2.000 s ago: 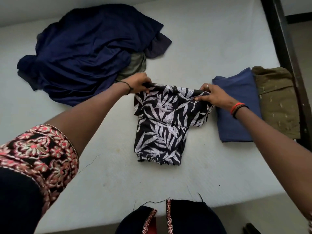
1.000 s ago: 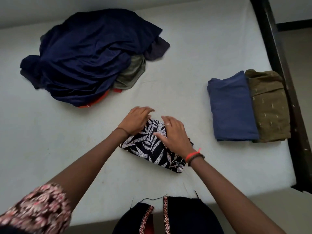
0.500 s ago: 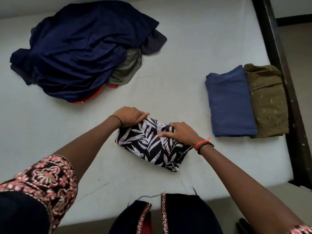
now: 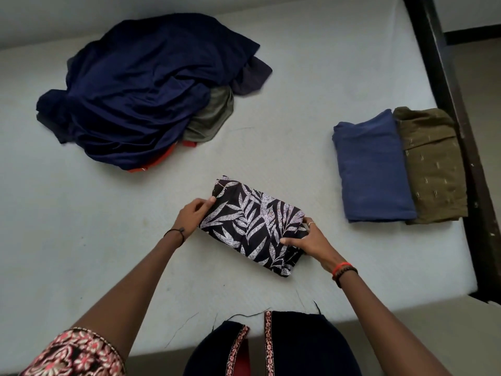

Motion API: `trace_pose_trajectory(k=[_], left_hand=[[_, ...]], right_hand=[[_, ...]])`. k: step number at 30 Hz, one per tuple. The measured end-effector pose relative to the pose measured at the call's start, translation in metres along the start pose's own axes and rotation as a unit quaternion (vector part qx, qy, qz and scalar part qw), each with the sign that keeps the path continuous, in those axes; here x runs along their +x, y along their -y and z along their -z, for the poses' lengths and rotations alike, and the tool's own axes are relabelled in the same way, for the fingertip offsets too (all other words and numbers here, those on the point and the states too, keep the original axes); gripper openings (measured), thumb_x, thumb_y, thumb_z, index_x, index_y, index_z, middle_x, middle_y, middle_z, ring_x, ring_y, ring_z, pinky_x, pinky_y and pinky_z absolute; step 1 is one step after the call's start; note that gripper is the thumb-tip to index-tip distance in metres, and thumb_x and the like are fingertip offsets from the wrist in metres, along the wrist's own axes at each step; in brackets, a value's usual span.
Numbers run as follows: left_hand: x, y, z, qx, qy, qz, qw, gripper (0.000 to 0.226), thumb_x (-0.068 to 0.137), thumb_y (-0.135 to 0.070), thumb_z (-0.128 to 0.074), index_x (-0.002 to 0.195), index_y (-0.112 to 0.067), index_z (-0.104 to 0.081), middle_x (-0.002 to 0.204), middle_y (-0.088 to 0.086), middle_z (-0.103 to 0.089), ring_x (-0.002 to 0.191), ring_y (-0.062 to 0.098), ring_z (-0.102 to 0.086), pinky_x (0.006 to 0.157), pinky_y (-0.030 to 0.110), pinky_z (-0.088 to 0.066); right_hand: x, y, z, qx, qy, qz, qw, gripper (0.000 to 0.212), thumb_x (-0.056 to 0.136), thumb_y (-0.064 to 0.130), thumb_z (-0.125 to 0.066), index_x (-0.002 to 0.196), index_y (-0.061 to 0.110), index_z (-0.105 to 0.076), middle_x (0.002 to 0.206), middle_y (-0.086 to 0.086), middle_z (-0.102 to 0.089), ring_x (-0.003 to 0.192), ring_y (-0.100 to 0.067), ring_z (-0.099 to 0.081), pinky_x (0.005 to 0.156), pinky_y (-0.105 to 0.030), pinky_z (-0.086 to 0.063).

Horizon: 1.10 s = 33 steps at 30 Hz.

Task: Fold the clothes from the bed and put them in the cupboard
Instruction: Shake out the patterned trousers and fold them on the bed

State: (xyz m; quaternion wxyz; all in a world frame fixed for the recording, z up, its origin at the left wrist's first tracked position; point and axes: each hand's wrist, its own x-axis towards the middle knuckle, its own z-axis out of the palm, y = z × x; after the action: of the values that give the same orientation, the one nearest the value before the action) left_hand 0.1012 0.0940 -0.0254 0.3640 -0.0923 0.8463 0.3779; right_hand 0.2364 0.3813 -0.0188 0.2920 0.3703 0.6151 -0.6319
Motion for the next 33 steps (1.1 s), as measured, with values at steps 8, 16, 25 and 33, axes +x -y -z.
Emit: trace_pose_trajectory(k=[8,16,25,33], left_hand=[[0.018,-0.020,0.017,0.101,-0.100,-0.112,0.983,0.019,0.090,-0.014,-0.061,0.097,0.000,-0.071,0.082,0.017,-0.057,0.087,0.031,-0.056,0.072,0.029,-0.034],[-0.011,-0.010,-0.012,-0.072,-0.285,0.020,0.956,0.029,0.084,-0.030,-0.069,0.095,-0.005,-0.062,0.101,0.016,-0.058,0.088,0.026,-0.059,0.085,0.036,-0.046],[-0.085,-0.029,-0.116,-0.525,-0.139,0.210,0.813,0.041,0.090,-0.043,-0.057,0.116,-0.012,-0.058,0.119,0.002,-0.063,0.108,0.019,-0.060,0.093,0.036,-0.048],[-0.075,-0.047,-0.119,-0.605,-0.092,0.211,0.763,0.042,0.084,-0.023,-0.068,0.122,-0.007,-0.059,0.118,0.013,-0.065,0.105,0.026,-0.064,0.092,0.045,-0.050]], right_hand=[[0.001,-0.003,0.011,0.016,-0.052,0.015,0.998,0.059,0.067,-0.003,-0.080,0.117,0.010,-0.052,0.114,-0.012,-0.065,0.092,-0.014,-0.065,0.072,-0.020,-0.056],[0.005,0.026,0.018,-0.138,-0.070,0.025,0.988,0.055,0.076,0.037,-0.077,0.117,0.017,-0.047,0.107,-0.001,-0.062,0.096,-0.014,-0.060,0.080,-0.027,-0.048],[0.042,0.076,-0.004,-0.255,0.028,0.086,0.963,0.053,0.076,0.051,-0.072,0.111,0.016,-0.053,0.099,0.005,-0.056,0.096,-0.015,-0.054,0.070,-0.020,-0.044],[0.058,0.087,-0.024,-0.313,0.130,0.043,0.940,0.042,0.073,0.046,-0.078,0.089,0.012,-0.058,0.079,0.003,-0.054,0.072,-0.014,-0.049,0.061,-0.022,-0.036]])
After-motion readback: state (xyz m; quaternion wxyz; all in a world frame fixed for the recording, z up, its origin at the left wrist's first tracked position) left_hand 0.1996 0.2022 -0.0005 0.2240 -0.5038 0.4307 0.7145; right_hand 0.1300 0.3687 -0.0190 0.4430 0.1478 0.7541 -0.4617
